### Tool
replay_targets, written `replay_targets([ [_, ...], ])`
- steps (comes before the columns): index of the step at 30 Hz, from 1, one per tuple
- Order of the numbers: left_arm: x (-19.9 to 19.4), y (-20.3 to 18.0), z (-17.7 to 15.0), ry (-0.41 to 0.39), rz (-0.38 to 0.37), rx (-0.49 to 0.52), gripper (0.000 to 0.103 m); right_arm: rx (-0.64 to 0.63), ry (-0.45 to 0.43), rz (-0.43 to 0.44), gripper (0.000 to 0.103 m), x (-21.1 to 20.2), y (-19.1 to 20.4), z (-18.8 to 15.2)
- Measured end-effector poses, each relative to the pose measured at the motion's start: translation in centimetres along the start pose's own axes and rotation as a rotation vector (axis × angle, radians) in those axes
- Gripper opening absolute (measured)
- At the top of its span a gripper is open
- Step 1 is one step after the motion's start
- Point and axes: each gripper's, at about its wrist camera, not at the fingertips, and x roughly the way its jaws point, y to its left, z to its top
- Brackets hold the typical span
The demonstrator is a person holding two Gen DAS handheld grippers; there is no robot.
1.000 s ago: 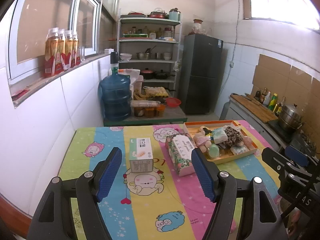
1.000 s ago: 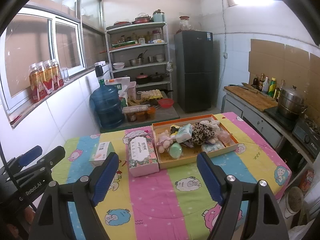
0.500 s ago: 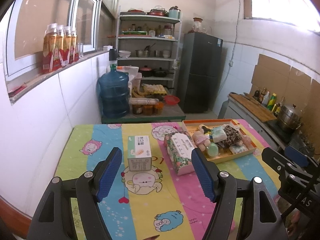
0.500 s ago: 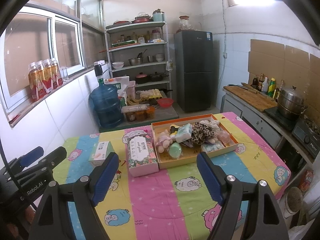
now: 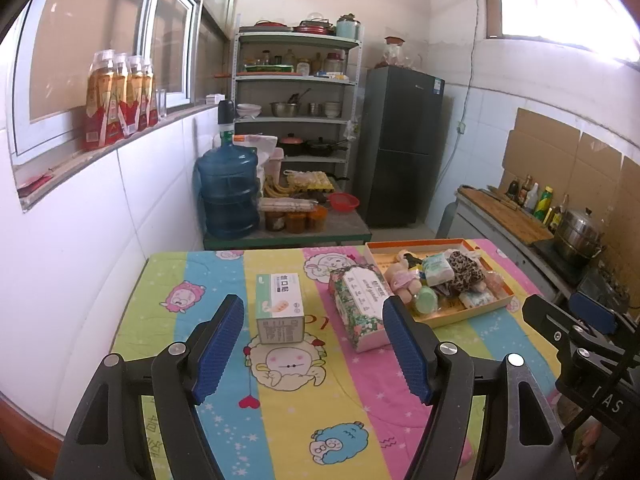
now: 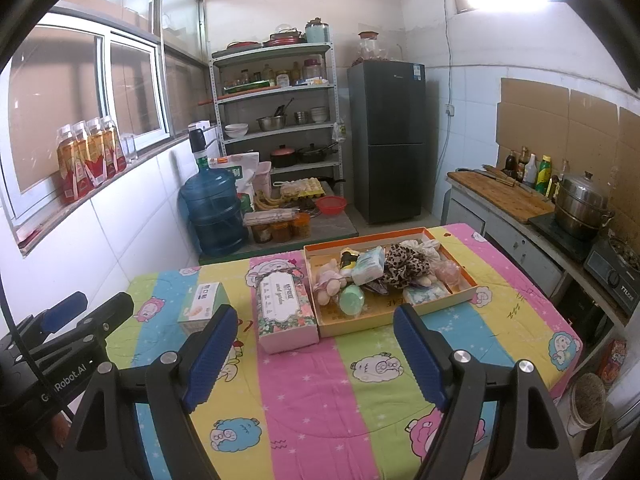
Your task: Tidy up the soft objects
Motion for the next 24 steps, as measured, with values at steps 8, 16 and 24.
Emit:
replay_targets([
  [8, -0.03, -0.04, -0.07, -0.001, -0.001, 0.001, 0.073, 0.001, 0.0, 0.001, 0.08, 0.02, -0.05, -0.03],
  [16, -0.04, -0.25, -0.21, 0.002, -0.005, 0.004, 0.073, 0.002, 0.0, 0.0, 0.08, 0.11, -0.11, -0.1],
  [24, -0.04, -0.32, -0.22, 0.003, -0.005, 0.005, 0.073, 0.002, 0.001, 0.001, 0.08, 0.15, 0.01, -0.14],
])
